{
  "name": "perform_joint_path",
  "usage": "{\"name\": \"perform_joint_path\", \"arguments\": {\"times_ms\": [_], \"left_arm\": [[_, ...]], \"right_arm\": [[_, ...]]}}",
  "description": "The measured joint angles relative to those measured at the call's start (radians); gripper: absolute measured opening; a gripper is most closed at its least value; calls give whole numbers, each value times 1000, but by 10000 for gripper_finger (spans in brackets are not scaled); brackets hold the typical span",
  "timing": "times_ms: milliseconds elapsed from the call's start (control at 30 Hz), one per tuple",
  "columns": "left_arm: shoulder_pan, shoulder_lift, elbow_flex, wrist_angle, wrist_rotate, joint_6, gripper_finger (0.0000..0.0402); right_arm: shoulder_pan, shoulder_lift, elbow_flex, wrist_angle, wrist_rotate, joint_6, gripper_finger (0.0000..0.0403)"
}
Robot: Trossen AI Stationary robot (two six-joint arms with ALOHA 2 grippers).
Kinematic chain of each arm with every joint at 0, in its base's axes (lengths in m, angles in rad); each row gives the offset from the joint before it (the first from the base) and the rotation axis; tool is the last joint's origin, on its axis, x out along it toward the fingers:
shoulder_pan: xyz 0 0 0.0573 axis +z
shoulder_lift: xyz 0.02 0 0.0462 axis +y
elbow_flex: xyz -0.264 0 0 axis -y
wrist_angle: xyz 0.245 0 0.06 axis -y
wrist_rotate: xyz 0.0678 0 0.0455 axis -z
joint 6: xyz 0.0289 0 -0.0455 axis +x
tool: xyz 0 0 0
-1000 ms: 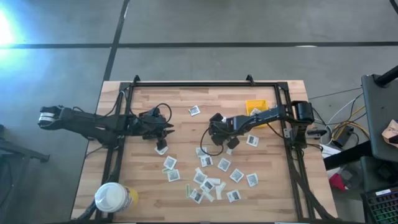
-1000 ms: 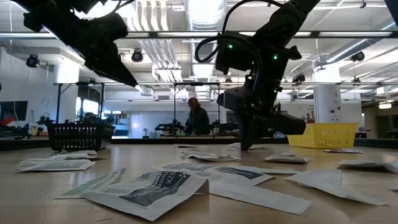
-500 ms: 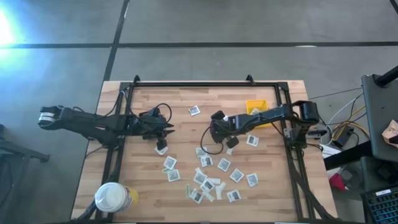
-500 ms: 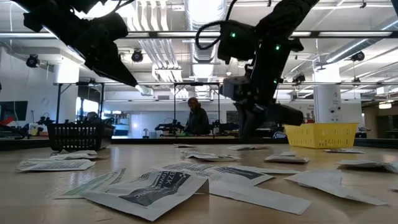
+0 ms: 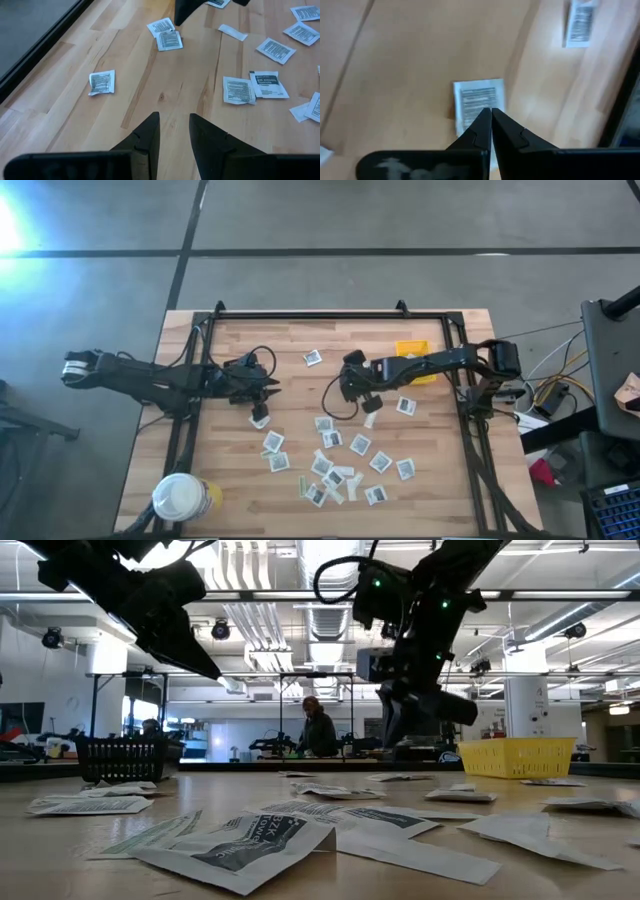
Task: Pick & Place First Aid Supplies
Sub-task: Put the black pad into the yellow bin
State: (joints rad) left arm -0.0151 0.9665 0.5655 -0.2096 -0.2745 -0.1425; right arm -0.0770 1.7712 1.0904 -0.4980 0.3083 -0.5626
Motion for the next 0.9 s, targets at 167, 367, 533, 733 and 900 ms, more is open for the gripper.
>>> {"name": "perform_joint_path", "arguments": {"times_ms": [167,367,533,733,900], "left_arm": [[0,0,0,0,0,0,99],[0,0,0,0,0,0,99],[0,0,0,0,0,0,99],[-1,0,0,0,0,0,99],[-1,0,0,0,0,0,99]], "right_arm": [[-11,40,2,-28,-5,66,43],[-13,48,29,-80,-50,85,93],[-28,50,37,-64,-82,39,112],[-69,91,35,-64,-165,32,114],[-75,121,35,-50,-140,25,114]]}}
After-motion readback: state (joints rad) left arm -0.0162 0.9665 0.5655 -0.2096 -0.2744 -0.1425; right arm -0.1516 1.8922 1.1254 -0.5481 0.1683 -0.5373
